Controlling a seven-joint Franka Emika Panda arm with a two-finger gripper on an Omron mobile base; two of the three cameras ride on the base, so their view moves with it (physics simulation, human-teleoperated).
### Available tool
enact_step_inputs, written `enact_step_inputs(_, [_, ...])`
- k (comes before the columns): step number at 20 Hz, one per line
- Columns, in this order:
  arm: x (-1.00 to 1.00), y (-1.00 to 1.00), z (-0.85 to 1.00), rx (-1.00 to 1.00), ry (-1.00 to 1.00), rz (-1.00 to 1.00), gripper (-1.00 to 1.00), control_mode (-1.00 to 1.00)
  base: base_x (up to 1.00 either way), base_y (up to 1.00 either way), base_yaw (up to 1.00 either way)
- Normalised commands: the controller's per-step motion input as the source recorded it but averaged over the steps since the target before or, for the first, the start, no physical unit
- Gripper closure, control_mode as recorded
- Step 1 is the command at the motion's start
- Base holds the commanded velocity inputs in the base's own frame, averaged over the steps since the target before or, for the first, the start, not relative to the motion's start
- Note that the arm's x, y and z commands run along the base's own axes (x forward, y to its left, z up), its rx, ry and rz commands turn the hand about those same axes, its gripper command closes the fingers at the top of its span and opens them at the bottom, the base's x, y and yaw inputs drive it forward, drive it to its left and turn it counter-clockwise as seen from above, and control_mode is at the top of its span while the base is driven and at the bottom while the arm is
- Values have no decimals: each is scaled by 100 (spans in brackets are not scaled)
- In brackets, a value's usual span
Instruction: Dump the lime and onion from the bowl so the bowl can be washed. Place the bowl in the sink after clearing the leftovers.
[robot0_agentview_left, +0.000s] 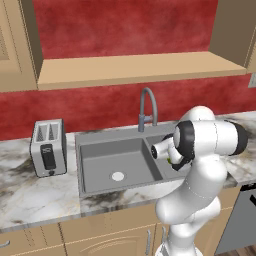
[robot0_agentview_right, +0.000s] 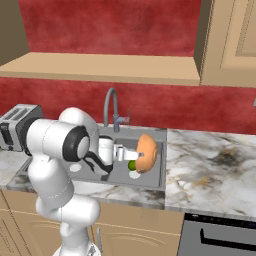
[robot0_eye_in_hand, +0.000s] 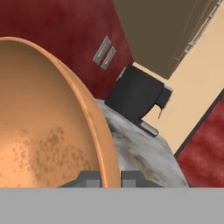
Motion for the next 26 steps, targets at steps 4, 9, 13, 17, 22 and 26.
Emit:
enact_step_inputs(4, [8, 2, 0, -11, 1, 0, 100, -100, 0, 0, 0])
enact_step_inputs(9, [29, 0, 2, -6, 4, 0, 100, -100, 0, 0, 0])
enact_step_inputs(13, [20, 8, 0, -15, 3, 0, 100, -100, 0, 0, 0])
enact_step_inputs(17, [10, 0, 6, -3, 0, 0, 100, -100, 0, 0, 0])
enact_step_inputs(22, [1, -6, 11, 0, 0, -2, 100, -100, 0, 0, 0])
enact_step_inputs(26, [0, -18, 39, 0, 0, -5, 100, -100, 0, 0, 0])
